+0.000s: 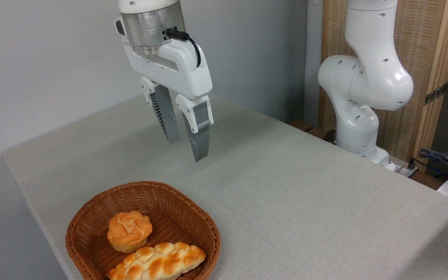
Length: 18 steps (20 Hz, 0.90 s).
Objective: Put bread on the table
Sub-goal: 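Move the open gripper toward the round orange bun in the basket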
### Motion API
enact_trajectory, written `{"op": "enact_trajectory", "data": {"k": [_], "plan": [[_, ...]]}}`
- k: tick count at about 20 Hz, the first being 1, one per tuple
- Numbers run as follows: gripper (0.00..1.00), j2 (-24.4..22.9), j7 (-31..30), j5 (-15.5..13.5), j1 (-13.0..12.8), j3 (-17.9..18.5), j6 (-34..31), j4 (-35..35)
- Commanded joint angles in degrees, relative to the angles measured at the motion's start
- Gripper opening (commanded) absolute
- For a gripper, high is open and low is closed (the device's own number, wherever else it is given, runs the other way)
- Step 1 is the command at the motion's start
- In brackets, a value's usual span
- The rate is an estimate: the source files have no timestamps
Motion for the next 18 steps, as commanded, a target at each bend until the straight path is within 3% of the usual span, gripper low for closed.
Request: {"op": "enact_trajectory", "data": {"k": [1, 11, 18], "plan": [[1.0, -1.0, -0.4, -2.5, -0.4, 1.3, -0.2, -0.7], [1.0, -0.9, -0.2, -2.6, -0.4, 1.4, 2.2, -0.7], [1.0, 0.0, -0.4, -2.7, -0.4, 0.6, 16.4, -4.4]]}}
